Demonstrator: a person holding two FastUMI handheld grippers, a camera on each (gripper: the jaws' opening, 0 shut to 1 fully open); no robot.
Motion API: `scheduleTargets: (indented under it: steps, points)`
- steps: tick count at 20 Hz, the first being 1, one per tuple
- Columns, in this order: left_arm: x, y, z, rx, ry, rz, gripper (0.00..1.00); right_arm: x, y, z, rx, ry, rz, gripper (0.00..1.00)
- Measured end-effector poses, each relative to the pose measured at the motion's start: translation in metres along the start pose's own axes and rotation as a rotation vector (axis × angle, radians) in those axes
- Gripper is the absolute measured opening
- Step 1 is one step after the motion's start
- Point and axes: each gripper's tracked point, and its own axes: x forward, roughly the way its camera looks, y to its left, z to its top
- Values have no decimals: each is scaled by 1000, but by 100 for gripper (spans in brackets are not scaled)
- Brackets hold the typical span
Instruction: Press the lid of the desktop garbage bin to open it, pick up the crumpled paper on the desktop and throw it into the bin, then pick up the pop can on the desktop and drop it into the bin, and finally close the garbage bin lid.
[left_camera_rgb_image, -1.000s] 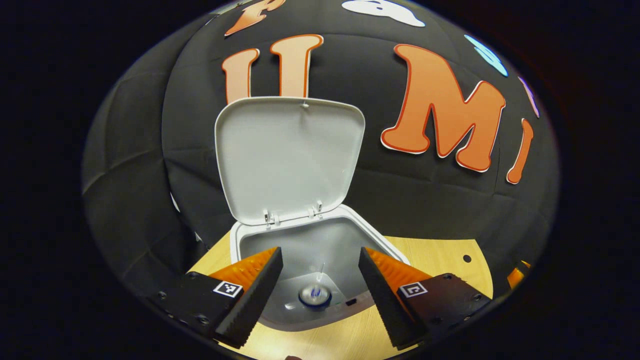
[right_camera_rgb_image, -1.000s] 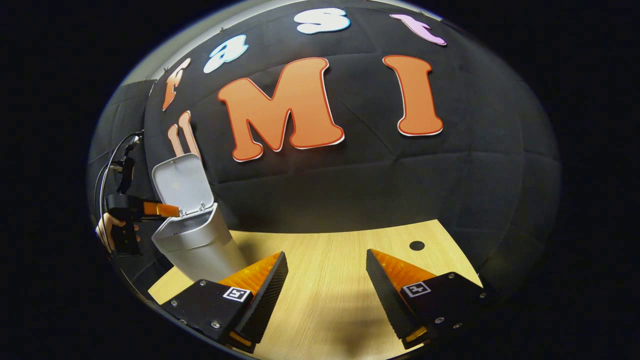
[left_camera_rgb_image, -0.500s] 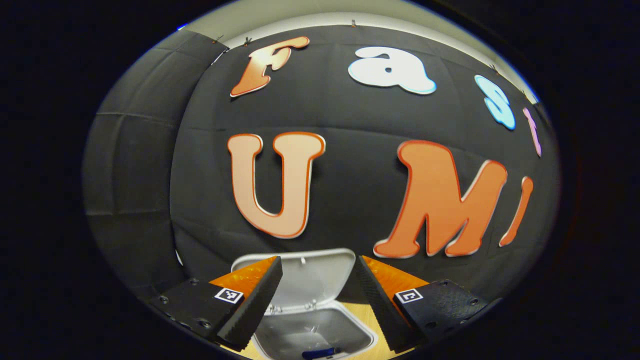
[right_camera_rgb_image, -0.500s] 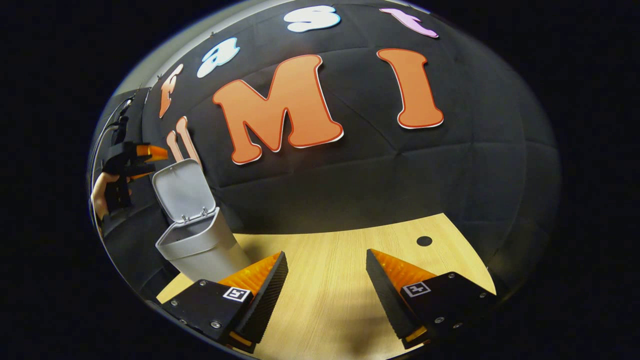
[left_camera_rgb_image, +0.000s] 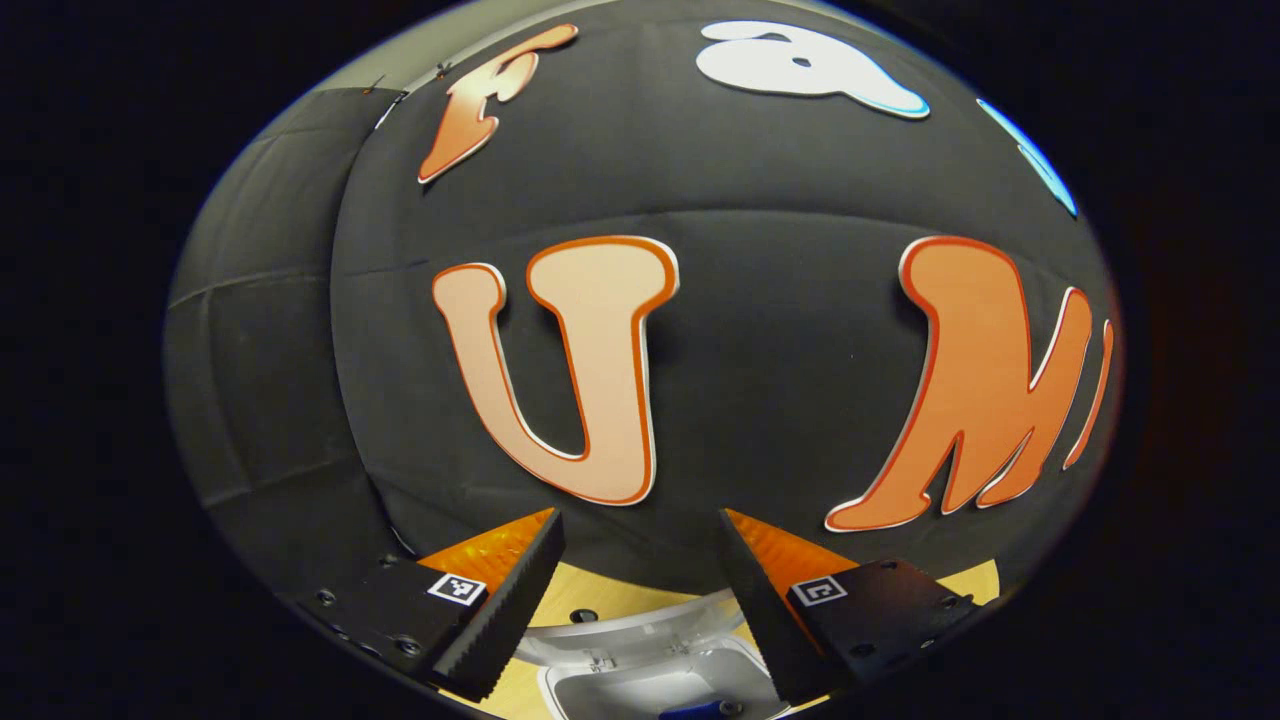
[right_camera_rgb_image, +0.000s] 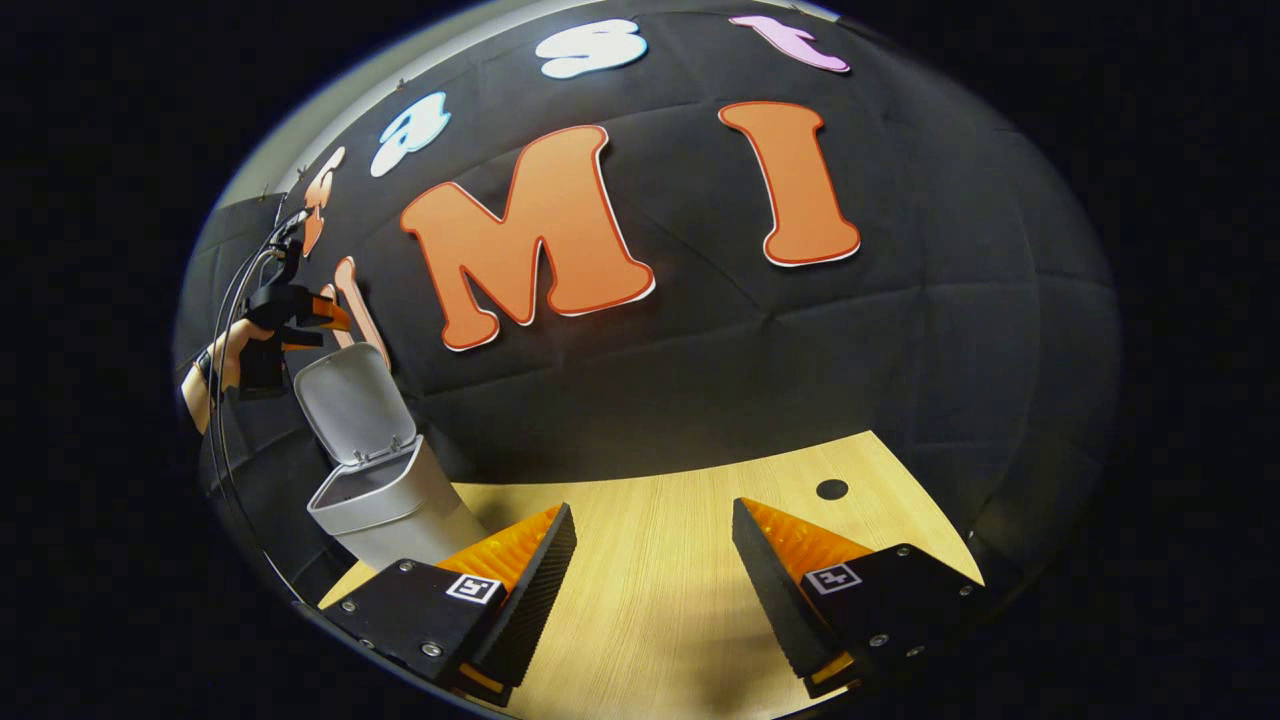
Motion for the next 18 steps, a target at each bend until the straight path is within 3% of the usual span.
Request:
scheduleTargets:
  steps: [3,8,12,16,17,18]
  points:
    - [-2,-4,-27,-35,63,-25,95,1,-2,-3,9,12,6,94]
    - [-46,-21,-60,-134,16,-68,96,1,2,-13,24,37,33,94]
    - [-86,-37,-124,-174,19,-69,94,0,4,-16,29,48,56,94]
    - [-106,-53,-176,-68,6,-52,94,-1,5,-20,10,65,69,94]
    - [-107,-58,-184,-51,19,-54,89,-2,5,-22,9,70,71,94]
    - [-106,-60,-193,-51,31,-55,93,-3,6,-24,9,73,77,94]
